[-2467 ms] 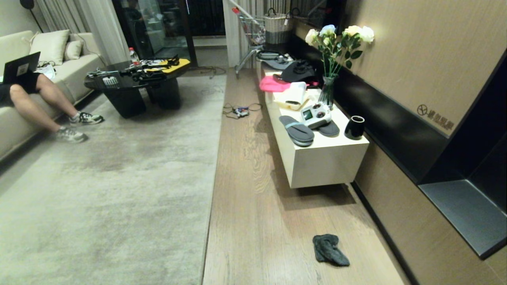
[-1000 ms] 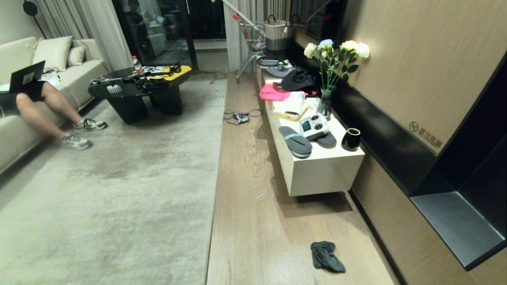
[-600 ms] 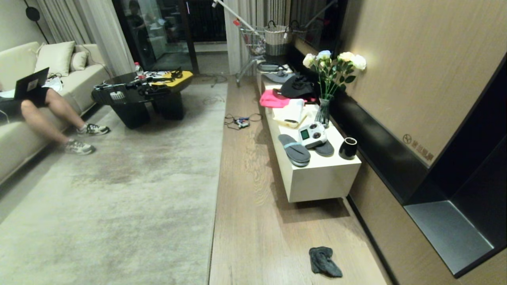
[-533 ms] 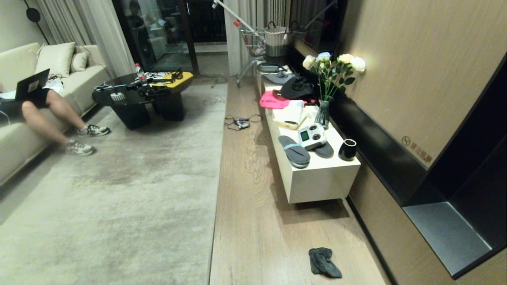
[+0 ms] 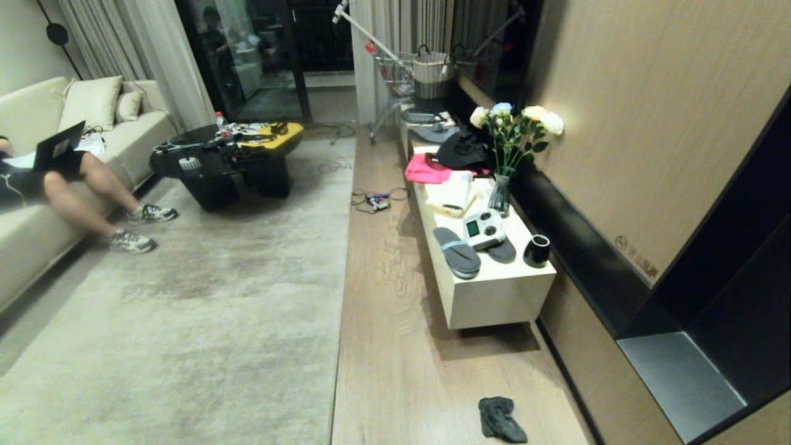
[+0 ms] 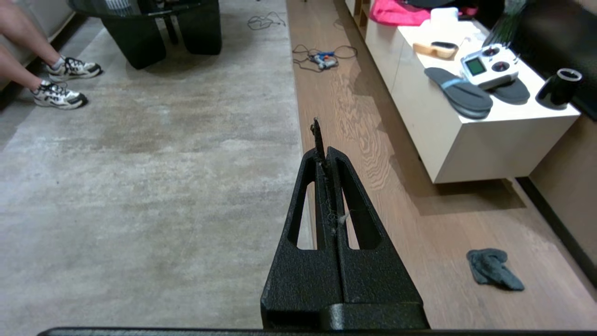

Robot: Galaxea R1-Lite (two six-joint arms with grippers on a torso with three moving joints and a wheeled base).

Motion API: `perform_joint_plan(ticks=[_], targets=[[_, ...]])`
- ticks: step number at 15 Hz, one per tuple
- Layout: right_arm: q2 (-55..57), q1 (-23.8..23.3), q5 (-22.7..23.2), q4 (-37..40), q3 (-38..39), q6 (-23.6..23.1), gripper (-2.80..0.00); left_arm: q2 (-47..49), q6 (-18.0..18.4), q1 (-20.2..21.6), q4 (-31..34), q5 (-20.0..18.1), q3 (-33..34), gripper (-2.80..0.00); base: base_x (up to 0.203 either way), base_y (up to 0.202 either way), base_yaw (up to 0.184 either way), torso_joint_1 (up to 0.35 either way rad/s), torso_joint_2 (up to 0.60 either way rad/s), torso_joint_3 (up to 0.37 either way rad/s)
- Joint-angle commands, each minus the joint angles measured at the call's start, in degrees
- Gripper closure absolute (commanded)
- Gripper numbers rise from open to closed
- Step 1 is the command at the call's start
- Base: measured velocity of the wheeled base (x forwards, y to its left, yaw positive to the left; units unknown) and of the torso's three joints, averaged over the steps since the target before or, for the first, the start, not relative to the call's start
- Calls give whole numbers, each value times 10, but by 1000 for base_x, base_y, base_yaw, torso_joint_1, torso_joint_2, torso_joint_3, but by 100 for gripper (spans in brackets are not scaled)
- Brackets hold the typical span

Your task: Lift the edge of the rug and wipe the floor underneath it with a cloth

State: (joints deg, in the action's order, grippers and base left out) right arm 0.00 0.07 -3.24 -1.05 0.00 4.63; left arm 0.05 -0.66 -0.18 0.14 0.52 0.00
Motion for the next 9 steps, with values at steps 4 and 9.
perform_joint_plan(ticks=[4,9], targets=[[1,0,0,0,0,0,0,0,0,0,0,0,0,0,0,0,0,223,-587,-367],[1,0,0,0,0,0,0,0,0,0,0,0,0,0,0,0,0,176,-450,-268]])
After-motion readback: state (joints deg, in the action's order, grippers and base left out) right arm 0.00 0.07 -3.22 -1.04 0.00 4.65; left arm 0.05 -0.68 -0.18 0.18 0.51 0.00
